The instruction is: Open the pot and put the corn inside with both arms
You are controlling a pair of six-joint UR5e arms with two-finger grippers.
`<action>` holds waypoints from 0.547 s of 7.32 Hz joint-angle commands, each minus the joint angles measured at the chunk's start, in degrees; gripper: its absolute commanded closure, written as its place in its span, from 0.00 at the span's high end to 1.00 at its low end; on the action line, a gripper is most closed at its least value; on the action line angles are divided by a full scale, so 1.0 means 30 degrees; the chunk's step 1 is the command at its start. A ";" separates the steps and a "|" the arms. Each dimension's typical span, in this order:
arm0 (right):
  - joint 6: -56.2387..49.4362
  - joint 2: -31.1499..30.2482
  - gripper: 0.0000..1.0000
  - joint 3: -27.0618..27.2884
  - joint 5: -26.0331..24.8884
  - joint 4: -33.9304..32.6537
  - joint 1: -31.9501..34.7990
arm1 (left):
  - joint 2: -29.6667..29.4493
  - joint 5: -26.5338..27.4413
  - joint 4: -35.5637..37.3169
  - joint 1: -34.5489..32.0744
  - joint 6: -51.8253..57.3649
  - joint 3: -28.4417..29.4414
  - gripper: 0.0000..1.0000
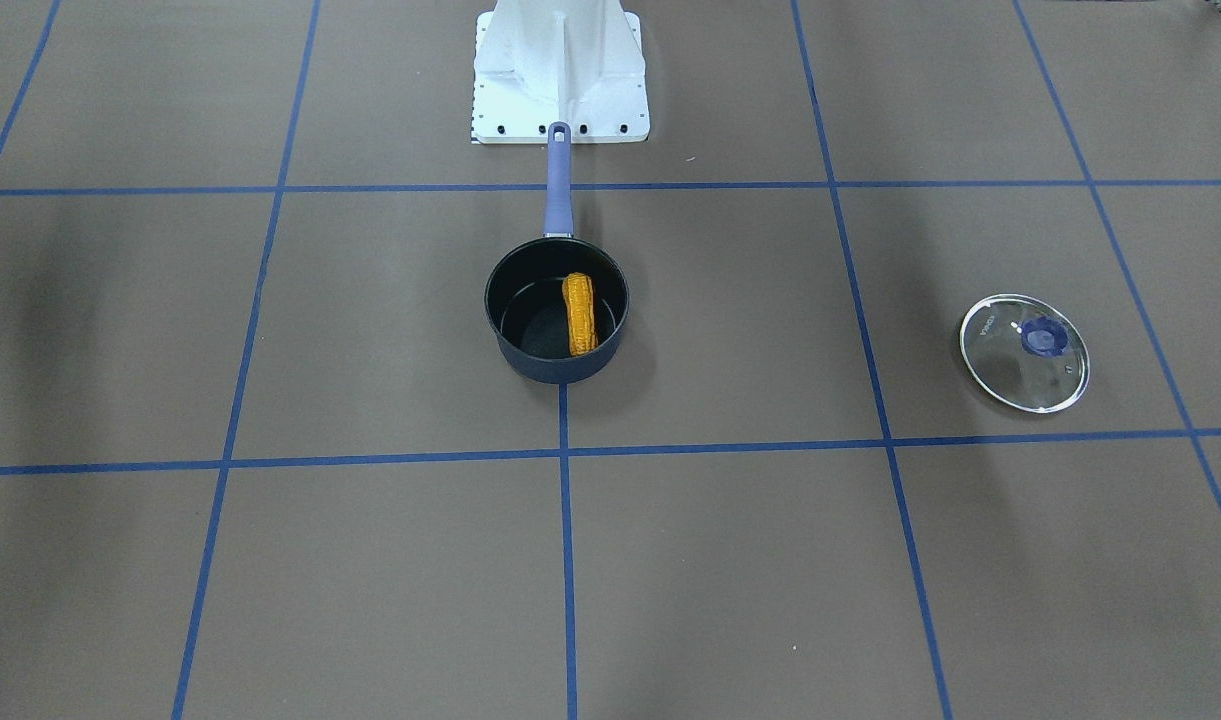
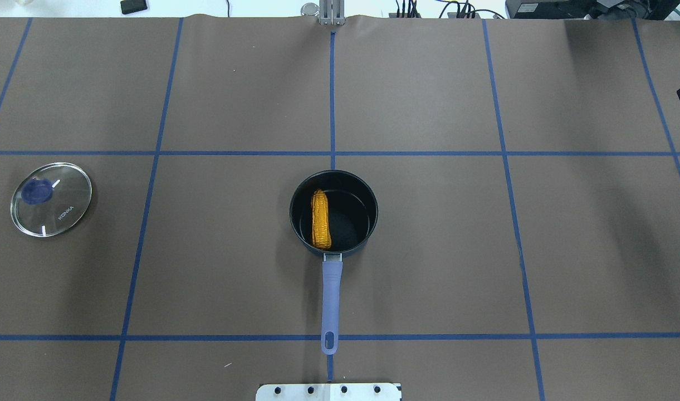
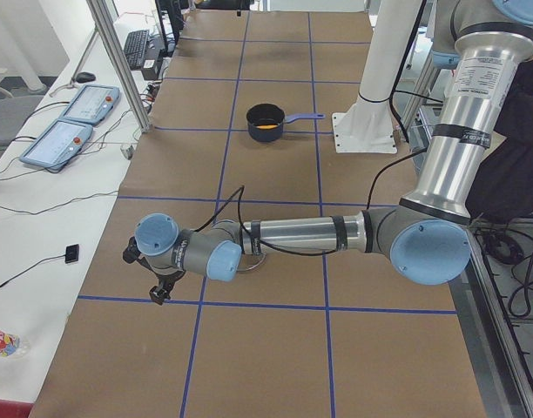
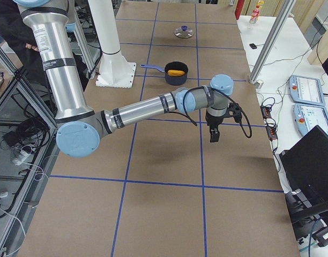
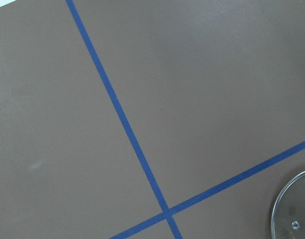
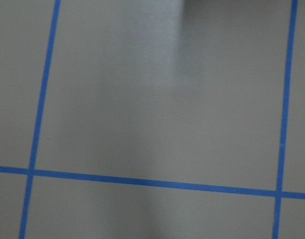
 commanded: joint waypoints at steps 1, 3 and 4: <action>-0.2168 0.0009 1.00 -0.1722 0.0292 0.0001 0.1522 | 0.0001 -0.0486 -0.0016 -0.0700 0.0011 0.0565 0.97; -0.2379 -0.0251 1.00 -0.1698 0.0730 0.0001 0.2345 | 0.0699 -0.0924 -0.0597 -0.0878 0.0010 0.0245 0.98; -0.2381 -0.0544 1.00 -0.1494 0.0790 0.0001 0.2667 | 0.1284 -0.0956 -0.0689 -0.0878 -0.0018 -0.0453 0.98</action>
